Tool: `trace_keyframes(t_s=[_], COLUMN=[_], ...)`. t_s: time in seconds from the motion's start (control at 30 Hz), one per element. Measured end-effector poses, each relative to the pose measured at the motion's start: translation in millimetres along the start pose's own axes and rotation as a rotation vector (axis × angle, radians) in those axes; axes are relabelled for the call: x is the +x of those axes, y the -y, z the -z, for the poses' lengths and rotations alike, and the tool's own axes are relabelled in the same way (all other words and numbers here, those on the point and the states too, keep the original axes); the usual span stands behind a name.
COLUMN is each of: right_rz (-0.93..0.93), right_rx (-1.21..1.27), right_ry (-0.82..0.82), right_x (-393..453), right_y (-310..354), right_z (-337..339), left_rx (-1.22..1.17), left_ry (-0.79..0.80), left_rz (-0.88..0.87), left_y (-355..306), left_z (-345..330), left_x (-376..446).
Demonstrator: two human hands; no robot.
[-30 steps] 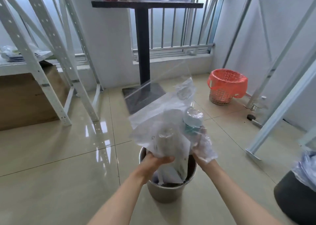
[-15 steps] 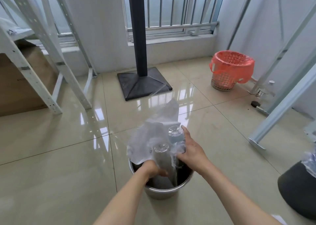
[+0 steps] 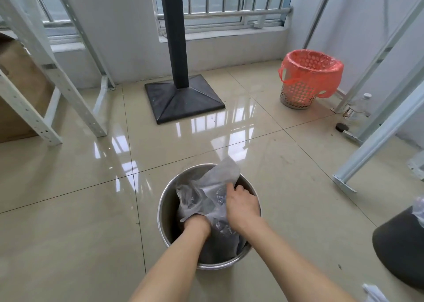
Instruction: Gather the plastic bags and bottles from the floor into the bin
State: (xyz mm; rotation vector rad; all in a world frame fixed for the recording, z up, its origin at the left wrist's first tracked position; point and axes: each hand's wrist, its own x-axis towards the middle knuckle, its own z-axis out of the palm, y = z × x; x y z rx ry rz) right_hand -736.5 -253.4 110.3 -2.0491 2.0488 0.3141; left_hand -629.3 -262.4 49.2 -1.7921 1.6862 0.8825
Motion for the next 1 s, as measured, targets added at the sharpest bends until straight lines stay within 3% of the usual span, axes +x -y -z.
trace_keyframes(t_s=[0.13, 0.33, 0.5, 0.77, 0.87, 1.0], right_rz=[-0.004, 0.021, 0.029, -0.005, -0.011, -0.05], right_rx=[-0.021, -0.013, -0.004, -0.064, -0.044, -0.003], right_ry=[0.036, 0.049, 0.038, 0.037, 0.049, 0.048], right_x=[14, 28, 38, 30, 23, 9], right_y=[6, 16, 24, 25, 23, 18], right_z=[0, -9, -14, -8, -5, 10], left_rx=[0.019, -0.005, 0.172, 0.245, 0.292, 0.315], left_ry=[0.021, 0.037, 0.067, 0.156, 0.236, 0.028], left_rz=[0.051, -0.043, -0.133, -0.031, -0.066, -0.203], left_y=[-2, -4, 0, 16, 21, 33], left_z=[8, 22, 22, 27, 30, 50], left_x=[11, 24, 31, -4, -22, -53])
